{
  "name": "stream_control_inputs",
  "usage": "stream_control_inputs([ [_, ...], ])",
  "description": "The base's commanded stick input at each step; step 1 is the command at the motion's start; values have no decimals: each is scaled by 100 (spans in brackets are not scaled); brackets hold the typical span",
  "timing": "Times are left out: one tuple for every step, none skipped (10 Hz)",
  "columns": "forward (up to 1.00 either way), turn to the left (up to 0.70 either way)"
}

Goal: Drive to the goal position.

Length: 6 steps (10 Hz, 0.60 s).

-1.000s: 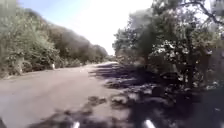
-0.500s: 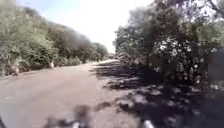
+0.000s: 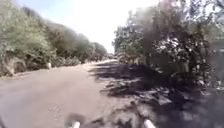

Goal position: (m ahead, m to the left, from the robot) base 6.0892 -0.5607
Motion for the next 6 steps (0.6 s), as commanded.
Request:
stream_control_inputs([
  [50, 0],
  [50, 0],
  [50, 0],
  [50, 0],
  [50, 0],
  [50, 0],
])
